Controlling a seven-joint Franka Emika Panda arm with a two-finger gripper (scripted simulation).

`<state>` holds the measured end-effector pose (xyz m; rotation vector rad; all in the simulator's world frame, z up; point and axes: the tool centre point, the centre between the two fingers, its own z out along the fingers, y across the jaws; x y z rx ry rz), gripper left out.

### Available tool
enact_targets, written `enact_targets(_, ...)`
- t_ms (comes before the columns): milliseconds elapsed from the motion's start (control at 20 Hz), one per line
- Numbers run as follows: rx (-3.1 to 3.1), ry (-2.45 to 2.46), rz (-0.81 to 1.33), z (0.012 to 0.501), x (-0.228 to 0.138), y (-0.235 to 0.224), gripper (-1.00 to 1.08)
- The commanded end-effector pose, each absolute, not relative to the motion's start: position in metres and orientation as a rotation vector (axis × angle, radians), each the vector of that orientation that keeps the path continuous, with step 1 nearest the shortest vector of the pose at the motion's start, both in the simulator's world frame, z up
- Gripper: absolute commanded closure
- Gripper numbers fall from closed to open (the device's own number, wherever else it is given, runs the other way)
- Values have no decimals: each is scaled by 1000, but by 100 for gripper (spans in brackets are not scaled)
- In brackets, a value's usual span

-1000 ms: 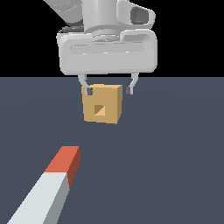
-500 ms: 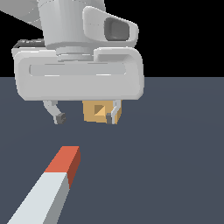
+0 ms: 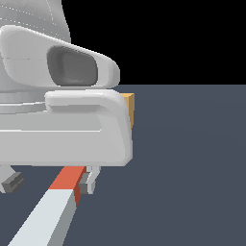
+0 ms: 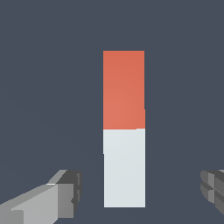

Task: Insert the peg into the horizontal hole in a box.

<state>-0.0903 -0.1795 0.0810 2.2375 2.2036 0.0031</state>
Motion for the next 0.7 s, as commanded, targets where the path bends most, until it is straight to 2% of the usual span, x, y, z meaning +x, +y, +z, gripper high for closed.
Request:
enact_targets(0,2233,2209,1,75,-96,-190,-92)
enact_targets(650,2233,2211,-1,67,-99,-200,-92)
